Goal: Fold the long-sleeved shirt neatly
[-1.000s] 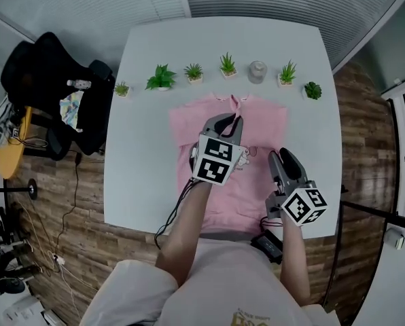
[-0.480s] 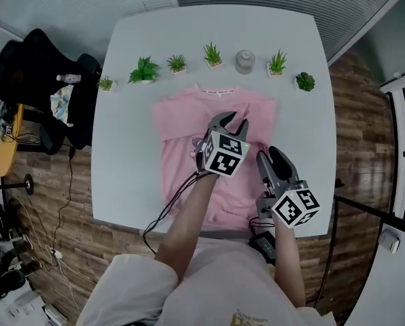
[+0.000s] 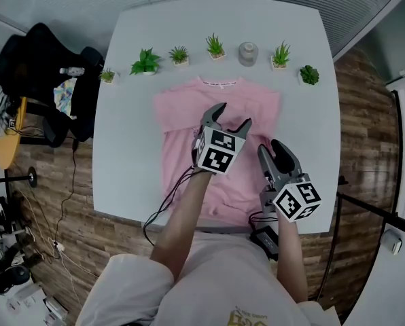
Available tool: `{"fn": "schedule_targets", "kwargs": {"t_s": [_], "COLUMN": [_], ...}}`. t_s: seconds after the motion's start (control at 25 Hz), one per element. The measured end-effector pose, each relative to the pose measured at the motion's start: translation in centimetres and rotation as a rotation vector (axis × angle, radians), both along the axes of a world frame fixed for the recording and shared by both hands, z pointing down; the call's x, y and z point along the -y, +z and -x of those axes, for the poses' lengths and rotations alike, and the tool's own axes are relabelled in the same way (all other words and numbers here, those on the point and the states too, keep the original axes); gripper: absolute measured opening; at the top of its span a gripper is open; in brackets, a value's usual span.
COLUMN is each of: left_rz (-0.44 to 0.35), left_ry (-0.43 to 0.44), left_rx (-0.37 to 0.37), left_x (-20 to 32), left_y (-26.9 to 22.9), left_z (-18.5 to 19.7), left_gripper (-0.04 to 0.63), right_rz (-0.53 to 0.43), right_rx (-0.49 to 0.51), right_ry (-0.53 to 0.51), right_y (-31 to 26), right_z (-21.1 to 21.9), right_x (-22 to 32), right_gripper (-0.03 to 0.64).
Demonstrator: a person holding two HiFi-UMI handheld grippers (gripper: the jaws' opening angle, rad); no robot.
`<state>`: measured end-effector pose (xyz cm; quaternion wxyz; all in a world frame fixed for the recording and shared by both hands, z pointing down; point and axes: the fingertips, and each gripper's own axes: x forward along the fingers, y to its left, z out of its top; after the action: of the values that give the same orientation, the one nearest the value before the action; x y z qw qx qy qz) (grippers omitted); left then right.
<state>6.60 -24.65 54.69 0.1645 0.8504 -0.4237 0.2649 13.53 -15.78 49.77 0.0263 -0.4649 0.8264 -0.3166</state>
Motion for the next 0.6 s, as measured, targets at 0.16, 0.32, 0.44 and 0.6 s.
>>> {"fn": "schedule_targets", "kwargs": {"t_s": [0.16, 0.32, 0.44, 0.6], "left_rz": [-0.022, -0.031, -0.031, -0.038], "left_ry": [-0.033, -0.066, -0.088, -0.097], "left_rx": [0.008, 0.019, 0.027, 0.028], "left_x": [-0.7, -2.3, -3.8, -6.5], "left_y": [-0.9, -1.3, -2.3, -3.3], "left_z": [2.5, 5.8, 8.4, 10.8], "left_gripper": [0.341, 0.341, 0.341, 0.339], "right_rz": [-0.011, -0.036, -0.055, -0.064], "right_rx": [-0.047, -0.082, -0.120, -0.150], "right_ry": [-0.028, -0.023, -0.011, 0.010], "right_y": [0.1, -0.7, -1.1, -1.6], "right_z": [0.2, 0.3, 0.6, 1.1], "right_x": [-0.6, -1.6, -2.6, -4.8], "right_gripper": [0.183, 0.186, 0.189, 0.189]}}
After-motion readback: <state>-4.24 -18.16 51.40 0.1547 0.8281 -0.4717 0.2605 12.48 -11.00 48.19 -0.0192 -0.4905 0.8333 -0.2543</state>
